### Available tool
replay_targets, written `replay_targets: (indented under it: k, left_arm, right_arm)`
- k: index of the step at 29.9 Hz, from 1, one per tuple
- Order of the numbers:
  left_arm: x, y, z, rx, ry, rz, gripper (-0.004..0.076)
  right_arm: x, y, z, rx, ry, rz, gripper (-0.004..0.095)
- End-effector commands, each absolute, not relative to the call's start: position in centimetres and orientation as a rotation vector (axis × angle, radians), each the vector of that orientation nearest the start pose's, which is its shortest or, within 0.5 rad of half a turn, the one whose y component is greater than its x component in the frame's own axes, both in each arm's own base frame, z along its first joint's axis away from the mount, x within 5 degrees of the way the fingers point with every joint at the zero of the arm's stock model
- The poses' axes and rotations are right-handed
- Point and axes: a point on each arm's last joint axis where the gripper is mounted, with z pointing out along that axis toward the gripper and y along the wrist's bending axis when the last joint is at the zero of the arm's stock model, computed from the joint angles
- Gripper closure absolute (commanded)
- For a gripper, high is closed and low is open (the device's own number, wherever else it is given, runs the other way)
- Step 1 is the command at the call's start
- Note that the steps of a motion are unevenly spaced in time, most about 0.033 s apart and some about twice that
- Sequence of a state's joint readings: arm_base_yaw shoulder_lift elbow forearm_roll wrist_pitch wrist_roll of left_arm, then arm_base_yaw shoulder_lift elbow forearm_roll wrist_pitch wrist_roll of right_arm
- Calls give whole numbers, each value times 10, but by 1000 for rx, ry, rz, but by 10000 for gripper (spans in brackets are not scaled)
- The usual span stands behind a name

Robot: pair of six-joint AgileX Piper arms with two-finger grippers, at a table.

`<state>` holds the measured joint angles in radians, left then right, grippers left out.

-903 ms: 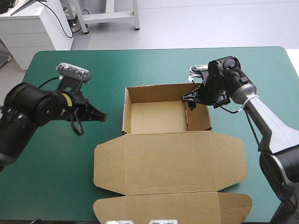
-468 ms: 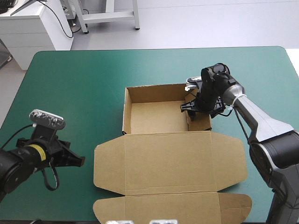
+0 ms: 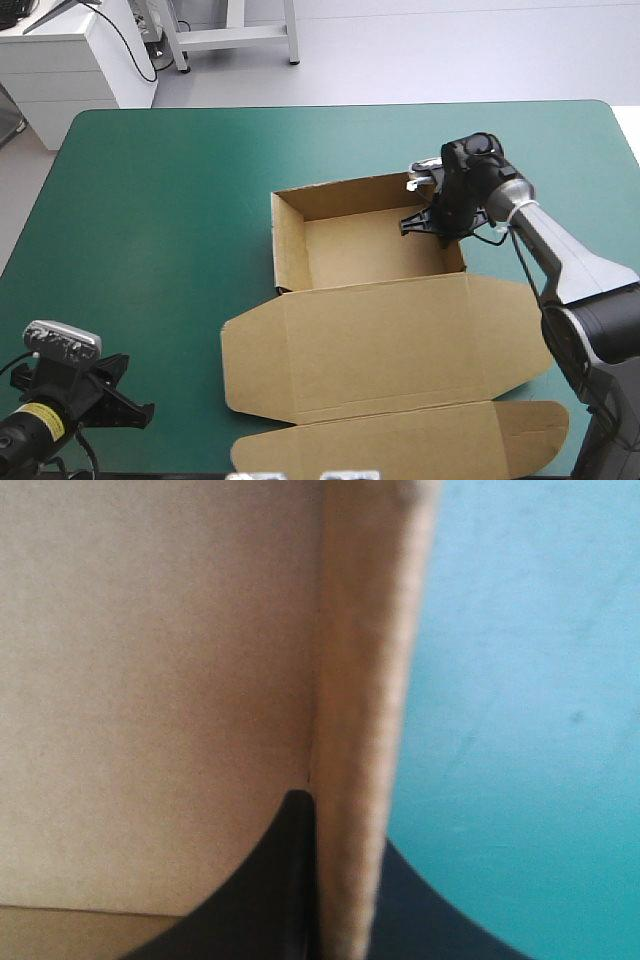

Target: Fold the box

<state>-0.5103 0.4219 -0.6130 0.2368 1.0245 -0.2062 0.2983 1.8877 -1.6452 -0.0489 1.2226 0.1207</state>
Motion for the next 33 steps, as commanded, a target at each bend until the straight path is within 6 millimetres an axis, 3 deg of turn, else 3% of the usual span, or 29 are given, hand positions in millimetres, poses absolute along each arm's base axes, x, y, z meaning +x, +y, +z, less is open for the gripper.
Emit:
replay_targets:
  k: [1,4,8,12,16,20,25,30,33]
  left_arm:
    - [52,-8,310,342,2140,-129,731]
    - [43,-4,312,325,2085,-156,731]
    - [35,1,316,312,2014,-175,731]
    - [33,2,317,308,1987,-181,731]
    - [33,2,317,308,1984,-179,731]
    - [33,2,317,308,1984,-178,731]
    - [34,2,318,309,1981,-174,731]
    - [33,2,317,308,1984,-178,731]
    - [33,2,317,308,1992,-175,731]
  right_arm:
    - [373,56,335,-211,2768,-140,929]
    - [367,-4,366,-49,2690,-188,929]
    - [351,-86,388,199,2628,-256,929]
    - [333,-149,387,451,2584,-174,929]
    - [324,-192,374,565,2552,-77,927]
    - [322,-220,357,664,2557,-50,924]
    - [333,-221,333,588,2628,125,855]
    - [335,-223,326,625,2639,131,643]
    - [334,-225,326,628,2647,108,448]
